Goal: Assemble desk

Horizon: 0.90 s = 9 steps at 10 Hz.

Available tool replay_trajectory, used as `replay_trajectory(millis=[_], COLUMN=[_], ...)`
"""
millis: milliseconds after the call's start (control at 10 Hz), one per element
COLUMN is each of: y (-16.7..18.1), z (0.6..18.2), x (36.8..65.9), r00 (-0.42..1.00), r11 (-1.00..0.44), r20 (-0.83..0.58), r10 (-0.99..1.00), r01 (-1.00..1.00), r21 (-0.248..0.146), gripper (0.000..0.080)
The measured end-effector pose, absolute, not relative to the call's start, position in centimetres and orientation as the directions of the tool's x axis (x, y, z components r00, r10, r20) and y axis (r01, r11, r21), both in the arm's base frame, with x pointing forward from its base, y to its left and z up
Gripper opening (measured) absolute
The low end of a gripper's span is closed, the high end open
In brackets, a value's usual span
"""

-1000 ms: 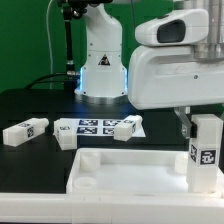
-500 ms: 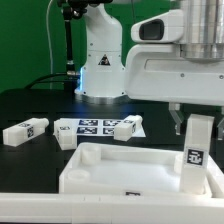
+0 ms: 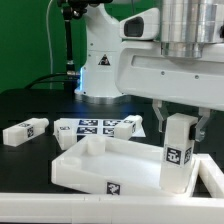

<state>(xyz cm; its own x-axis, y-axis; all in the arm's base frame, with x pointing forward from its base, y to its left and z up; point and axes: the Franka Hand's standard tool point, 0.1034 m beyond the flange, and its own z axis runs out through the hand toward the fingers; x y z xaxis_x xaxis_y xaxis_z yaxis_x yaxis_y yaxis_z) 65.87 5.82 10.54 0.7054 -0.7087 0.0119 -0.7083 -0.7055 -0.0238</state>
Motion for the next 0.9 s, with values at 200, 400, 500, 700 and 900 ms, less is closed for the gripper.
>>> replay_trajectory(millis=[200,400,500,700,900], y=[5.9,6.5,7.1,6.8,6.6], z=[10.4,11.5,12.6,14.3,14.3], x=[65.9,65.6,64.9,63.1,62.6], r00=[0.708,0.754,0.787,0.831,0.836], r11=[-0.708,-0.754,-0.787,-0.831,-0.835], r20=[0.011,0.007,0.007,0.004,-0.001], r10=[-0.706,-0.657,-0.617,-0.556,-0.549], r01=[-0.706,-0.657,-0.617,-0.555,-0.548], r21=[-0.024,-0.027,-0.032,-0.039,-0.037], gripper=[0.0443,0.0633,0.0633,0.0647,0.0649])
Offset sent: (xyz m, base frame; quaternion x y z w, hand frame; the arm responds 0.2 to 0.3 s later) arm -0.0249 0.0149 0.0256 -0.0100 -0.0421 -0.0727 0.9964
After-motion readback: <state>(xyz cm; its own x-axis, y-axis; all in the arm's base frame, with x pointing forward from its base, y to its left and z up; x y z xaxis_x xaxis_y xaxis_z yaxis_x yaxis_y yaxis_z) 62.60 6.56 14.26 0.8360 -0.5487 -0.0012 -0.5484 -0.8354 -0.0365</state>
